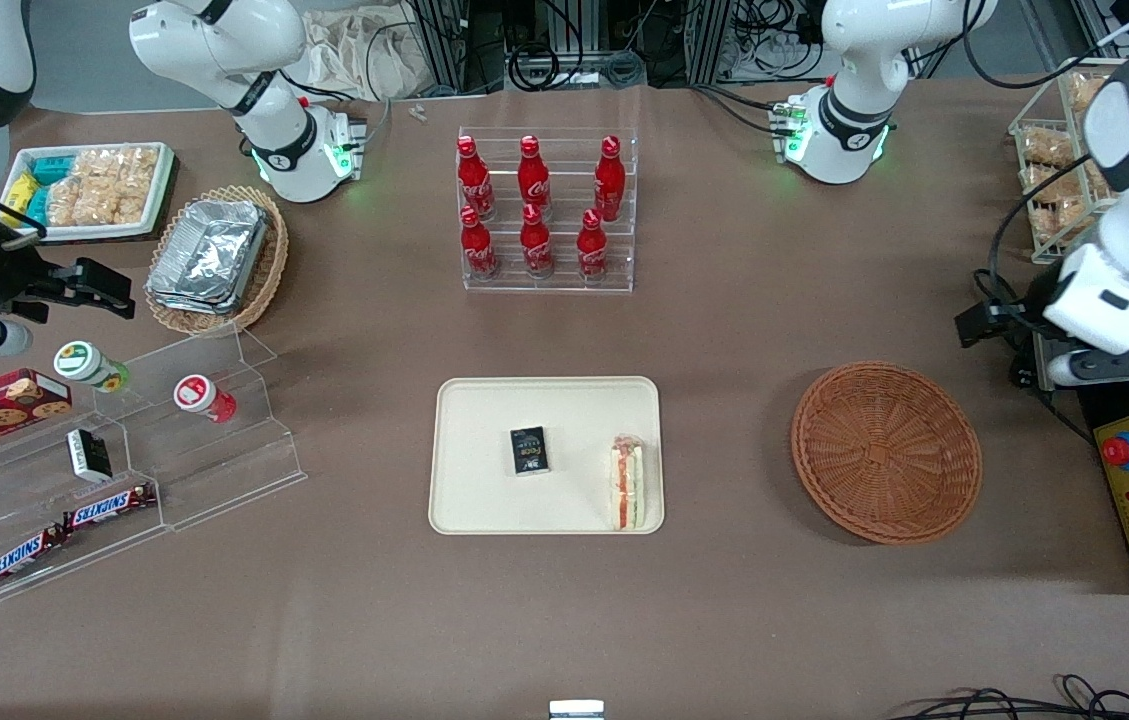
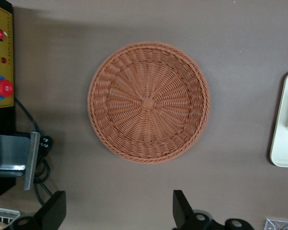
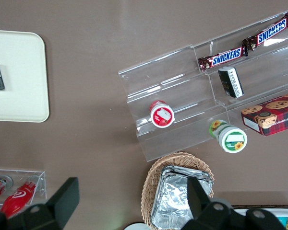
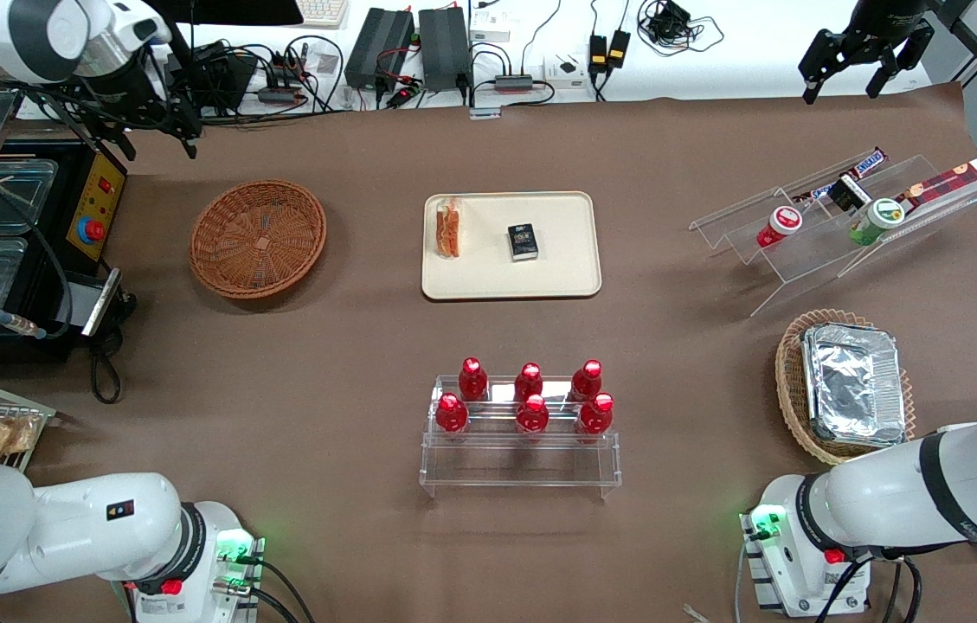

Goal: Place sandwich from basket to tray

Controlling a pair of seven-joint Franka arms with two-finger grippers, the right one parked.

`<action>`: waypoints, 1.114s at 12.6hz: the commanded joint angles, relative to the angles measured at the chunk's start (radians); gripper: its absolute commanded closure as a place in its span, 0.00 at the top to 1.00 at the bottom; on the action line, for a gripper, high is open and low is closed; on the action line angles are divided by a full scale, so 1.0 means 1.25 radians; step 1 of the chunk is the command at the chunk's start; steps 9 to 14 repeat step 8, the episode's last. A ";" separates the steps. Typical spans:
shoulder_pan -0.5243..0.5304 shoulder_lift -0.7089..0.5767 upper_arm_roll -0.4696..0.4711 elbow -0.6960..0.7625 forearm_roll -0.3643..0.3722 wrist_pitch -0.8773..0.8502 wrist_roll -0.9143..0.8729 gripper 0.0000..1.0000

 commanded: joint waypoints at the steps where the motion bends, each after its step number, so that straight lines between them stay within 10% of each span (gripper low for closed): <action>1: -0.126 0.017 0.136 0.088 -0.031 -0.067 0.015 1.00; 4: -0.126 0.123 0.138 0.266 -0.025 -0.210 0.018 1.00; 14: -0.126 0.126 0.138 0.273 -0.015 -0.214 0.018 1.00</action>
